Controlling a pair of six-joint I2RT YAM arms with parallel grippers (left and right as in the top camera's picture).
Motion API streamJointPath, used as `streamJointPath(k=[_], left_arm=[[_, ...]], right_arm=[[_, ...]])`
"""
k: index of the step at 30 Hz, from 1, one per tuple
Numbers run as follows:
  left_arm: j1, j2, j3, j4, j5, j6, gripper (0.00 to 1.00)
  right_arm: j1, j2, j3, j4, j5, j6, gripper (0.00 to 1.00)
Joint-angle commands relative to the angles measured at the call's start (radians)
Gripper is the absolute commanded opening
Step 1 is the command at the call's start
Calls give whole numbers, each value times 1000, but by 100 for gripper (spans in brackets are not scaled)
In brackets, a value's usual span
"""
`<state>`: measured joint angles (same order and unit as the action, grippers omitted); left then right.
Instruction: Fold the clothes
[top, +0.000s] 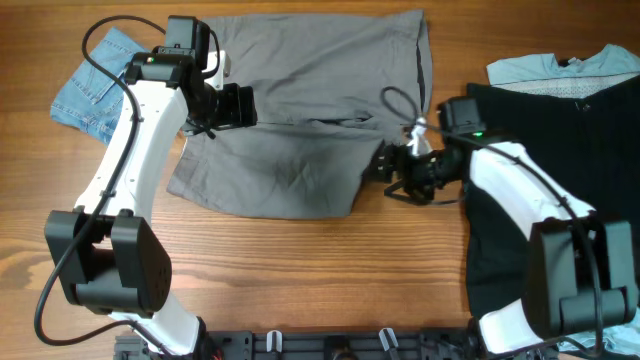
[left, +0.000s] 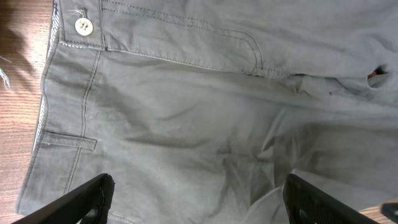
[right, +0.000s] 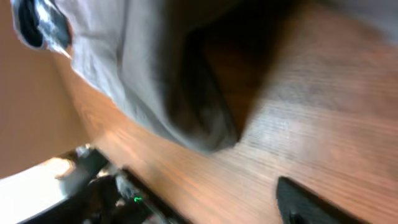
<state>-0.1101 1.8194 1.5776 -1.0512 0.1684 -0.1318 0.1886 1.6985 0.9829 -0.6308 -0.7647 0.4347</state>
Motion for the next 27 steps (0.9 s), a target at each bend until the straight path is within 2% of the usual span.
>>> streamJointPath(k=[1,2,3,4,5,10,13,15,18,19,20,21,24,26,27], left_arm=[[2,-6,10,2,-4,20,87],[2,-6,10,0,-4,20,87],[2,-6,10,-3,-4,20,87],[2,-6,10,-6,-4,20,86],[2,-6,10,-9,-5,20,87],[2,-6,10,-12,-5,21,88],[2,-6,10,1,-5,20,88],[2,-6,10,3,-5,20,88],[2,-6,10,-9,-5,20,88],[2,-6,10,-14,-5,20,88],[2,-6,10,-22,-5,20,87],[2,-6,10,-26,-5,20,87],[2,-6,10,-27,-5,20,87],[2,-6,10,-27,-5,21,88],[2,-6,10,-26,-5,20,88]], right_arm=[[89,4,-12,171,183,137,89],[101,4,-12,231,243,172,75],[108,4,-12,278,295,189,33],[108,4,-12,311,343,185,7],[105,3,-9,311,362,185,4],[95,-30,39,284,230,105,4],[129,-26,45,467,159,188,6],[175,2,45,624,221,195,20],[252,69,45,768,356,196,21],[272,93,45,793,383,196,25],[289,120,45,807,404,196,41],[300,145,45,810,410,195,64],[285,159,45,730,386,193,66],[244,128,45,655,278,160,66],[187,84,45,571,142,109,67]])
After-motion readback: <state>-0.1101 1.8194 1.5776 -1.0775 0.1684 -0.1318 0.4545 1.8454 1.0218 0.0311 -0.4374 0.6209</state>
